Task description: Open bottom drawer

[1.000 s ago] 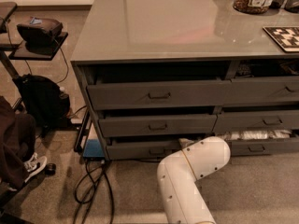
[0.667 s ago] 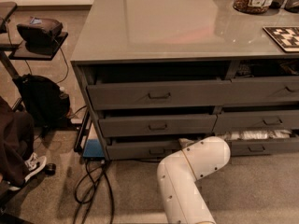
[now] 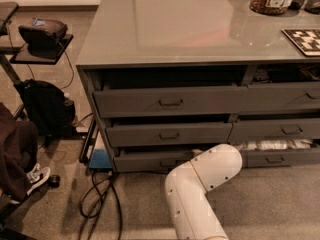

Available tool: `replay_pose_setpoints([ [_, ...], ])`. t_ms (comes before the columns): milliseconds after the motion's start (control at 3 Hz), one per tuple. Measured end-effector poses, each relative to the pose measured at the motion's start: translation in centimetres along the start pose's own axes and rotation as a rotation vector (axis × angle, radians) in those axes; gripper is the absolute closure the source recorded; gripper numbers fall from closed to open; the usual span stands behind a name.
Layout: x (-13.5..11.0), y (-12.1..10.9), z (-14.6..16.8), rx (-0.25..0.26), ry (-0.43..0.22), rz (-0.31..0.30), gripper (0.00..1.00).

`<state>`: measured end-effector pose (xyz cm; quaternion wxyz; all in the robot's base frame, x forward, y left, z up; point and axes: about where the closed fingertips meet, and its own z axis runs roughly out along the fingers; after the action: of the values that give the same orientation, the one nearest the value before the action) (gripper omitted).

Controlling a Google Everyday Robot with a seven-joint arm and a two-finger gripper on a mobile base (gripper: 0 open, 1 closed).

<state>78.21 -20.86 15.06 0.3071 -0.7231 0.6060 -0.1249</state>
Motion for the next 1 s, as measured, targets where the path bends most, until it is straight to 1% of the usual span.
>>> replay_pose_setpoints([
  [333,-0.23,0.64,-0.42,-0.015,-0.012,0.009,1.00],
  [667,-0.14,0.84,-0.85,-0.020,-0.015,0.010,1.00],
  [1000,0.15,1.11,-0.93,-0.029,-0.008,0.017,1.00],
])
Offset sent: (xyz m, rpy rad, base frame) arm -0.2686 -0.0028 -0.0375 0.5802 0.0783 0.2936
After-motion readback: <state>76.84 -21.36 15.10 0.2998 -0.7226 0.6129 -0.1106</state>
